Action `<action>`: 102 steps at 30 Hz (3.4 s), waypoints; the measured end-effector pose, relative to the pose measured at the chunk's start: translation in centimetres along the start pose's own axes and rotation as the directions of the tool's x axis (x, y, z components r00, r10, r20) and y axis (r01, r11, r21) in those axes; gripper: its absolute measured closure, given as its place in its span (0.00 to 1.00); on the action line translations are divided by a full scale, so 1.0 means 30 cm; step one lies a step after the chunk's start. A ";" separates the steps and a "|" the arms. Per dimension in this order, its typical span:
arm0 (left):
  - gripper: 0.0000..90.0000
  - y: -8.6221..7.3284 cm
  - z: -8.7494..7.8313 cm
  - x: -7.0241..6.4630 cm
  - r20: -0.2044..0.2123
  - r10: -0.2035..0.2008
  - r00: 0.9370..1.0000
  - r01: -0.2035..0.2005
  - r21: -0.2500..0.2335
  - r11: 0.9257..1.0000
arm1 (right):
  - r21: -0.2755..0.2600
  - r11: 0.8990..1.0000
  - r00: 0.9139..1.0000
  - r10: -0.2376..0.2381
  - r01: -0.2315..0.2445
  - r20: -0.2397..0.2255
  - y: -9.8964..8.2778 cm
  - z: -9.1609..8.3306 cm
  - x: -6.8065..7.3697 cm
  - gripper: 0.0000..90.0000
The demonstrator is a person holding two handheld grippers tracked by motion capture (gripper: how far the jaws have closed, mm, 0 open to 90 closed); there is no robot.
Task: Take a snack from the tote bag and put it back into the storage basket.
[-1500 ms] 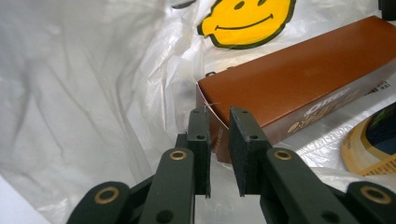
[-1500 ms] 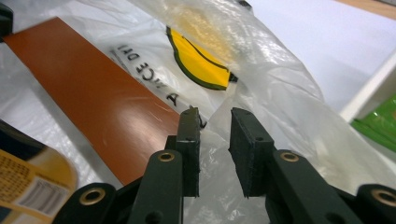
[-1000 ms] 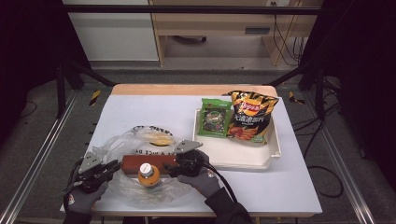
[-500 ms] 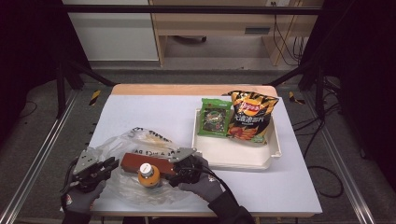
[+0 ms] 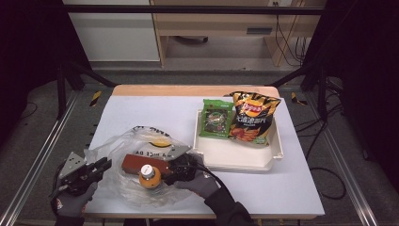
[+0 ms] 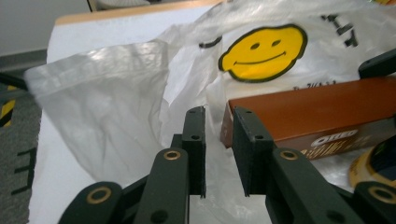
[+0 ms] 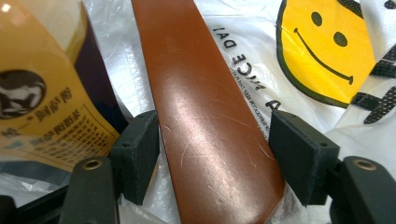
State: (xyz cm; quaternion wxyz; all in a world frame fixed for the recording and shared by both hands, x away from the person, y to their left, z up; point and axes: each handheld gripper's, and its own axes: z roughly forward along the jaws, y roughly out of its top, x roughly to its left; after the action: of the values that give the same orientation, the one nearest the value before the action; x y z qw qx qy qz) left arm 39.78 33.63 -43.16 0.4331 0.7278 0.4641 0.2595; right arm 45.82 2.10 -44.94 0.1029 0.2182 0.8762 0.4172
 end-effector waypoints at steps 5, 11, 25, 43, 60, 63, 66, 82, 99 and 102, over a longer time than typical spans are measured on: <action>0.83 -0.014 0.016 0.009 0.001 -0.005 1.000 0.005 0.024 1.000 | 0.011 1.000 1.000 -0.003 0.003 -0.003 -0.003 0.010 0.001 0.37; 0.83 -0.016 0.016 0.010 0.002 -0.002 1.000 0.002 0.025 1.000 | 0.034 0.999 1.000 -0.025 0.025 0.003 -0.005 0.017 0.004 0.41; 0.83 -0.020 0.022 0.010 0.008 0.004 1.000 -0.004 0.036 0.999 | 0.056 0.998 0.999 0.013 -0.015 0.030 -0.001 0.020 0.006 0.41; 0.83 -0.020 0.023 0.010 0.005 0.006 1.000 -0.006 0.036 0.999 | -0.035 0.999 1.000 0.000 -0.001 -0.009 0.019 -0.041 0.000 0.49; 0.83 -0.025 0.041 -0.006 0.018 0.028 0.999 -0.029 0.059 0.998 | -0.193 0.981 0.999 0.020 -0.025 -0.030 0.057 -0.121 -0.023 0.48; 0.83 -0.026 0.045 -0.010 0.024 0.029 0.999 -0.030 0.063 0.998 | -0.232 0.972 0.999 0.037 -0.043 -0.028 0.069 -0.145 -0.029 0.48; 0.83 -0.026 0.045 -0.012 0.025 0.032 0.999 -0.033 0.063 0.997 | -0.268 0.962 0.999 0.041 -0.047 -0.025 0.080 -0.163 -0.030 0.48; 0.83 -0.023 0.041 -0.015 0.027 0.038 0.999 -0.040 0.053 0.998 | -0.329 0.943 0.999 0.053 -0.051 -0.003 0.154 -0.302 -0.045 0.48; 0.80 0.011 -0.001 -0.031 0.030 0.044 0.999 -0.043 -0.009 0.999 | -0.323 0.946 0.995 0.069 -0.040 0.078 0.128 -0.450 -0.118 0.48; 0.79 0.021 -0.013 -0.038 0.026 0.050 0.998 -0.049 -0.027 0.998 | -0.314 0.949 0.992 0.077 -0.042 0.099 0.106 -0.485 -0.138 0.48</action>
State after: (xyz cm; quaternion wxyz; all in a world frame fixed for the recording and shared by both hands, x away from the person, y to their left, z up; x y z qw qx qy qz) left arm 39.28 32.64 -42.38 0.4422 0.7367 0.4367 0.2664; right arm 45.14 -8.06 -33.29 0.1717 0.2483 0.7856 0.5401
